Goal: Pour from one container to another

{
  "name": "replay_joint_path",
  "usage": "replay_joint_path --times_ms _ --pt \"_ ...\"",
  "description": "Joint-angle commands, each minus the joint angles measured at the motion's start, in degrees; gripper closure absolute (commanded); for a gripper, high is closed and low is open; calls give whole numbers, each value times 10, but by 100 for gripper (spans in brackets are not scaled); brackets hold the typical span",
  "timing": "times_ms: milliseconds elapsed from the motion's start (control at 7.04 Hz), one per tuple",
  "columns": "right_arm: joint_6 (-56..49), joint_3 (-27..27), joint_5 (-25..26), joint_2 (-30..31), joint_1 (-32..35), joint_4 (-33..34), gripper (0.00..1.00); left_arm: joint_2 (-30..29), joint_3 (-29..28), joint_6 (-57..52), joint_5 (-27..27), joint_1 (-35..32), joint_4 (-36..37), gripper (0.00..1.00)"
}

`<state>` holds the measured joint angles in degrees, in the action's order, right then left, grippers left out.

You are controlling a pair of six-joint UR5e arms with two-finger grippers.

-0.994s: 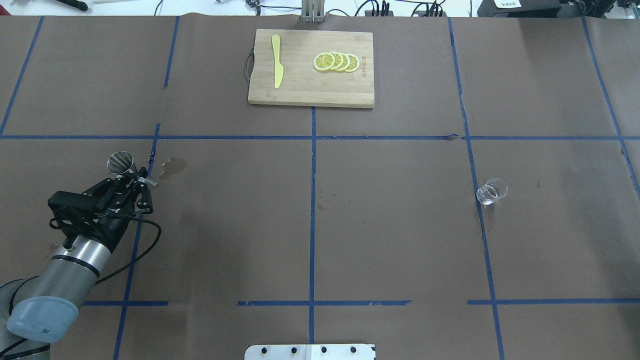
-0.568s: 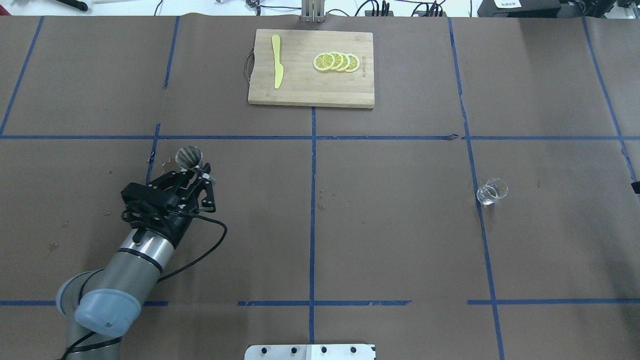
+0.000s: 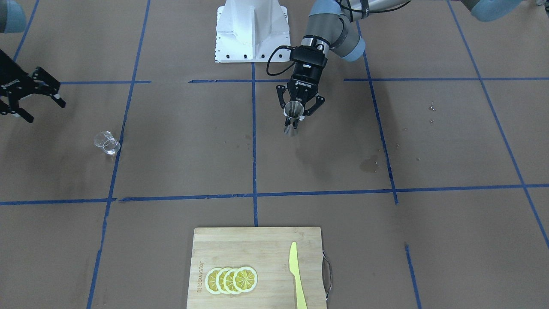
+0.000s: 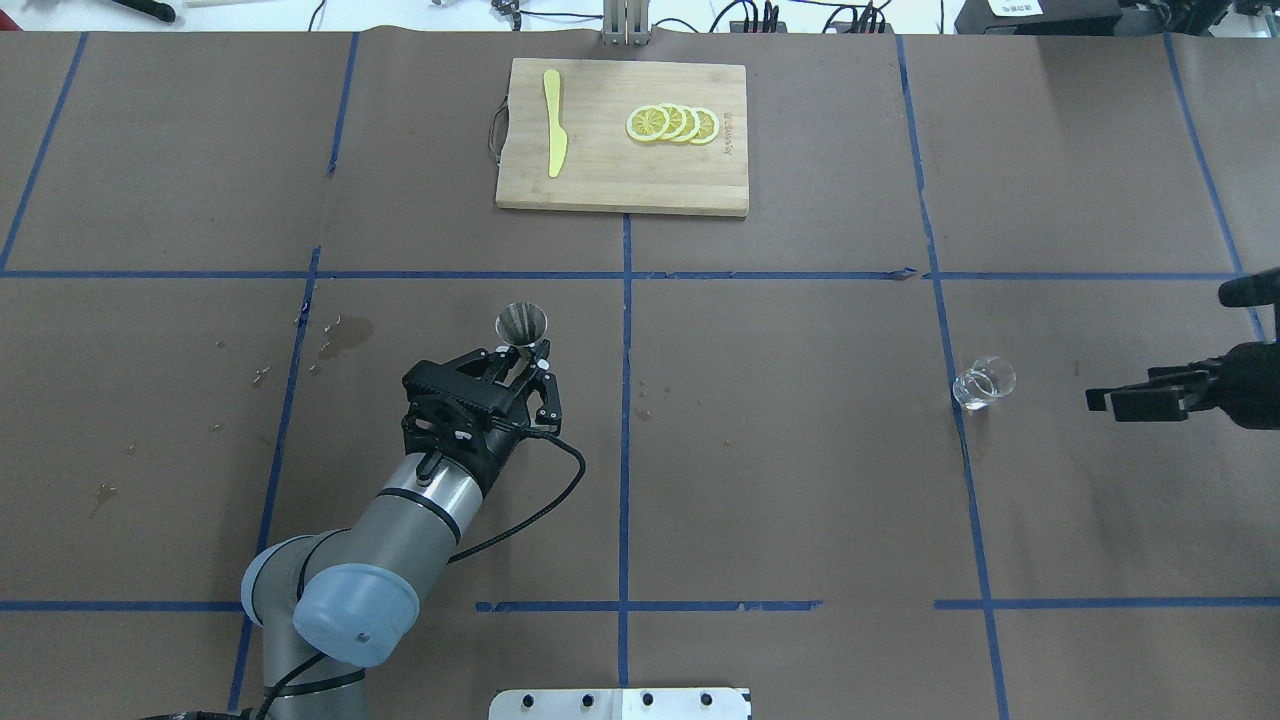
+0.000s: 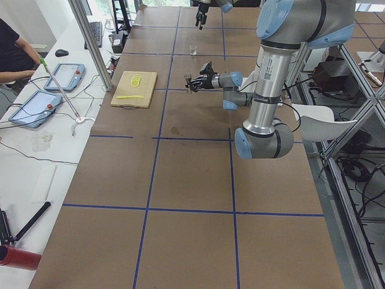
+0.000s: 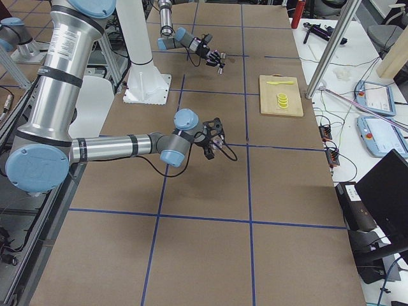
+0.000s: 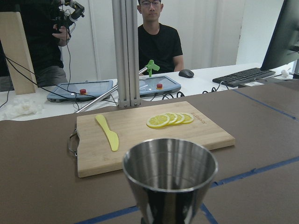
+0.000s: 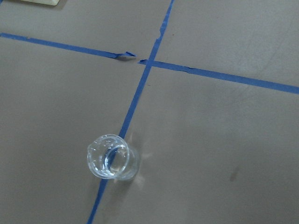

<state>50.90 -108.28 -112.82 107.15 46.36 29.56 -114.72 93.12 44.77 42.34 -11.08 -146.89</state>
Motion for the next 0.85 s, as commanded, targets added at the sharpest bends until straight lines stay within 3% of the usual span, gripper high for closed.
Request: replay_joint_path --times_ms 0,142,284,426,568,710 --pt "124 -29 210 1 -160 -16 1 -7 -12 -6 7 -4 -1 100" --pt "136 -29 304 4 -213 -15 0 -7 -14 -18 19 -15 -2 100" --pt "144 -29 346 10 -235 -14 0 -7 -14 -17 55 -26 -3 100" --pt "180 -30 410 16 -272 -13 0 -12 -21 -17 56 -26 -4 100" --pt "184 -28 553 16 -347 7 0 -15 -23 -16 56 -26 -4 100" --pt "190 -20 640 16 -383 25 0 -15 -23 -14 56 -26 -4 100"
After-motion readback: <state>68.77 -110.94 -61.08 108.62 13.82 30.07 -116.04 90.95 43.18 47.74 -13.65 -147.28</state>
